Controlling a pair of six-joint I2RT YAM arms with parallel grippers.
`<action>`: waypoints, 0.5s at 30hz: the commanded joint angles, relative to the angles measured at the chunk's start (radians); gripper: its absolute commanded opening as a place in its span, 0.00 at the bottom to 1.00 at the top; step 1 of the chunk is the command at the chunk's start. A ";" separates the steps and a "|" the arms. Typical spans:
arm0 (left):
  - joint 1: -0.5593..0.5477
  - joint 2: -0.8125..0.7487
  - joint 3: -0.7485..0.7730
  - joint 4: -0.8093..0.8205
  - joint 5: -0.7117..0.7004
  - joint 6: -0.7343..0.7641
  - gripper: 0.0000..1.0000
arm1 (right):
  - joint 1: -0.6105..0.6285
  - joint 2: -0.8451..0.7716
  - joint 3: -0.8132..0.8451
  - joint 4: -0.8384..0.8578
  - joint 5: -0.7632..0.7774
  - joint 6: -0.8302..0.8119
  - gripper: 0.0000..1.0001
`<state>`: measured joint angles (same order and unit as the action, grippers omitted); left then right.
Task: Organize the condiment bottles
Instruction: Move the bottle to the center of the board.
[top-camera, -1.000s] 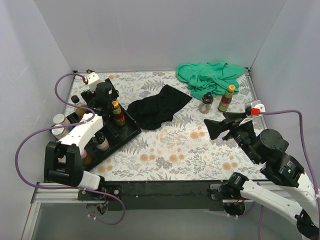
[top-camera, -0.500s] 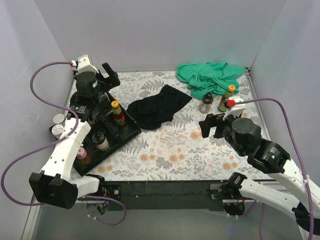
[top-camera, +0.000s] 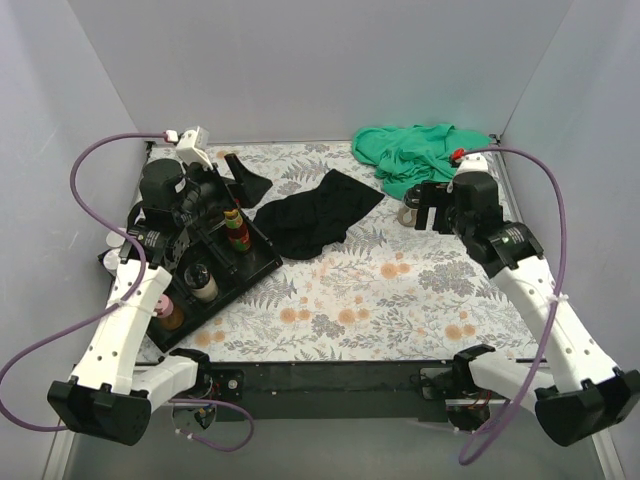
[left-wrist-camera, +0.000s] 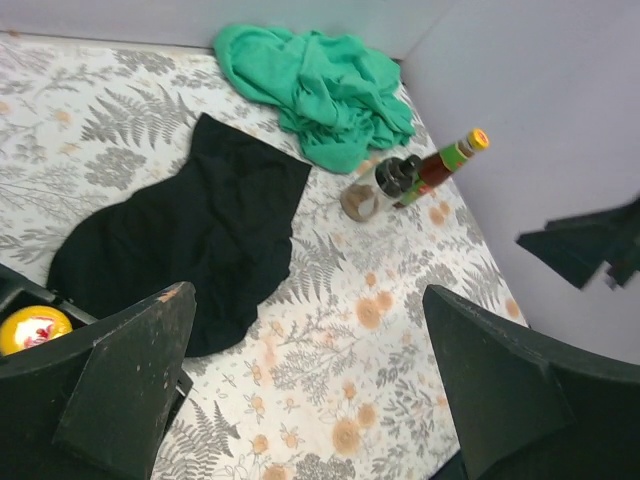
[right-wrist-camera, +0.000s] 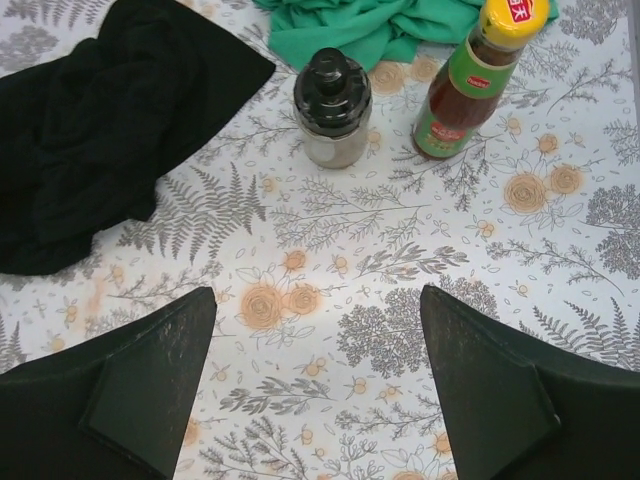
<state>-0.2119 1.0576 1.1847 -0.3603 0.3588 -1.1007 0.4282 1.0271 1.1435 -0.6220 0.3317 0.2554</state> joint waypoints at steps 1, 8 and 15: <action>-0.001 -0.050 -0.037 -0.043 0.109 0.016 0.98 | -0.112 0.086 0.050 0.053 -0.157 -0.044 0.90; -0.003 -0.065 -0.042 -0.049 0.141 0.007 0.98 | -0.307 0.249 0.134 0.096 -0.131 -0.062 0.82; -0.003 -0.102 -0.053 -0.045 0.140 -0.002 0.98 | -0.394 0.401 0.238 0.133 -0.157 -0.105 0.78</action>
<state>-0.2123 1.0054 1.1400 -0.3969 0.4751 -1.1004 0.0498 1.3712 1.2942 -0.5583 0.2016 0.1959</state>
